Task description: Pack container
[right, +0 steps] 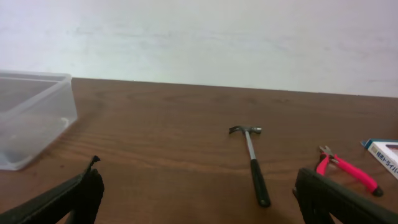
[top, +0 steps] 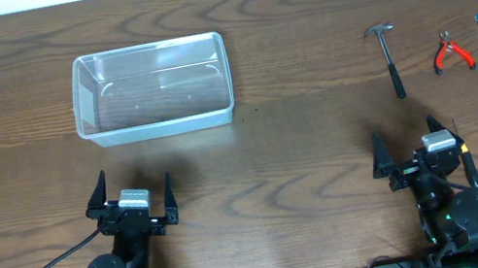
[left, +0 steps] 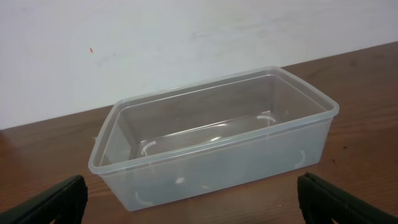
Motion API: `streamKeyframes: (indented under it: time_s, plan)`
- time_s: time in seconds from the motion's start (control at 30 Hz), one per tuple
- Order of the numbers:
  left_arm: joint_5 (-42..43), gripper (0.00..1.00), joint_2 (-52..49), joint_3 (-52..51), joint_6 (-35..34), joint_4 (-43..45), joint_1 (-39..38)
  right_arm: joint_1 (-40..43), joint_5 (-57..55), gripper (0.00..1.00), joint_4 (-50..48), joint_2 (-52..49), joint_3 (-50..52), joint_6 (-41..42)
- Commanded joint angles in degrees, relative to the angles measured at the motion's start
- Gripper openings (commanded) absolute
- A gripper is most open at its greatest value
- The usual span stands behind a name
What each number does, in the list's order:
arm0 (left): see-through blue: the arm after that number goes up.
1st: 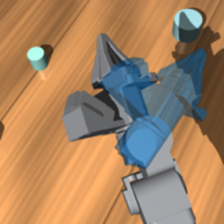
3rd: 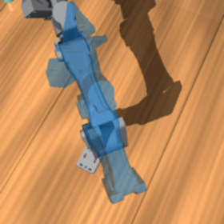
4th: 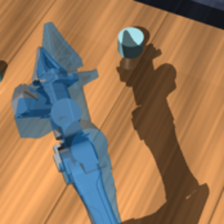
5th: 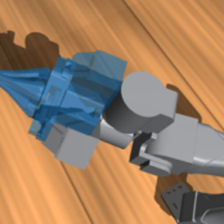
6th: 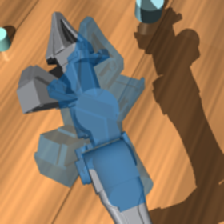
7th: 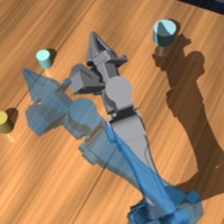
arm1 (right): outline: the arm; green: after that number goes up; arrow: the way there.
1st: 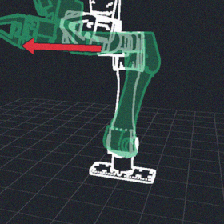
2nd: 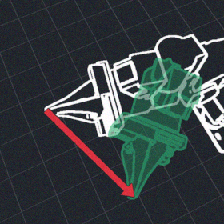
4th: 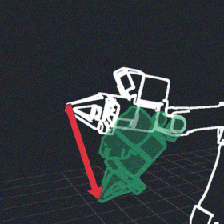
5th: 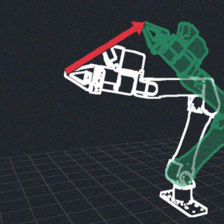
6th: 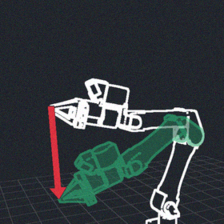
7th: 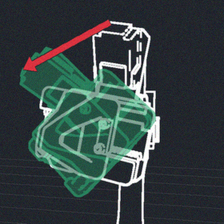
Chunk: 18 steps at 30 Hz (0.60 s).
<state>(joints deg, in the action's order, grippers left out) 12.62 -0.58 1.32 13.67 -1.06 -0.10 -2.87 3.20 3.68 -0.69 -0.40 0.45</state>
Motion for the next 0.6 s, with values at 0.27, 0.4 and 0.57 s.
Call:
streamKeyframes:
  time_s: [0.27, 0.4, 0.57]
  plan:
    - [1.90, 0.98, 0.35, -1.09, -15.67, -1.73, 0.17, -0.52, 1.44, 0.99, 0.20, 0.35, 0.09, 19.30]
    - [1.90, 0.98, 0.35, -1.09, -22.91, -1.73, 0.17, -0.52, 1.51, 0.99, 0.15, 0.33, 0.09, 26.32]
    - [5.22, 0.98, 0.31, -1.07, -26.49, -1.66, 0.20, -0.52, 1.55, 0.99, -0.04, 0.33, 0.09, 32.15]
